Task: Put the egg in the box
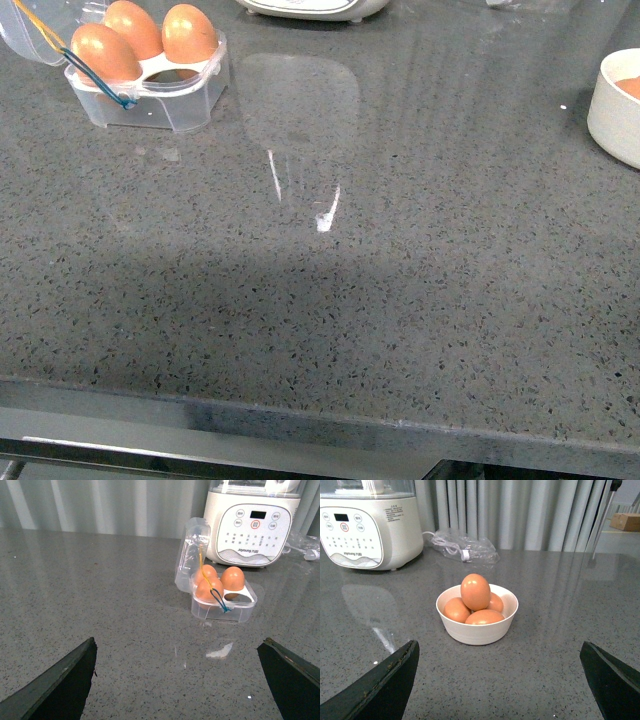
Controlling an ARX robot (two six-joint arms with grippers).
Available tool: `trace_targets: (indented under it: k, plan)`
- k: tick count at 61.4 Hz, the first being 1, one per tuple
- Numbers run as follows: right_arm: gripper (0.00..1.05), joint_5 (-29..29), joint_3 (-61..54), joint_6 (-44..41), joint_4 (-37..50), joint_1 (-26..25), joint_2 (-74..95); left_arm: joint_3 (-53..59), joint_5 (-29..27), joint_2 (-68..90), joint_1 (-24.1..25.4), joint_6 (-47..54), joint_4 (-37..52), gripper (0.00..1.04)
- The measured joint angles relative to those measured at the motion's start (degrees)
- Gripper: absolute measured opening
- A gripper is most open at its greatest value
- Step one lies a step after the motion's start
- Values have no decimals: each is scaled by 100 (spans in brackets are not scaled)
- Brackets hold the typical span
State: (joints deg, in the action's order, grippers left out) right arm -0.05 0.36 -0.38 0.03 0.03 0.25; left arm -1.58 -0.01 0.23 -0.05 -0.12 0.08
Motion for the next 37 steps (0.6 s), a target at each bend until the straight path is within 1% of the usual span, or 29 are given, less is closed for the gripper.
trace_targets:
  k: [37]
  plan:
    - [97,0,0,0,0,0,0,0,0,0,0,0,0,98]
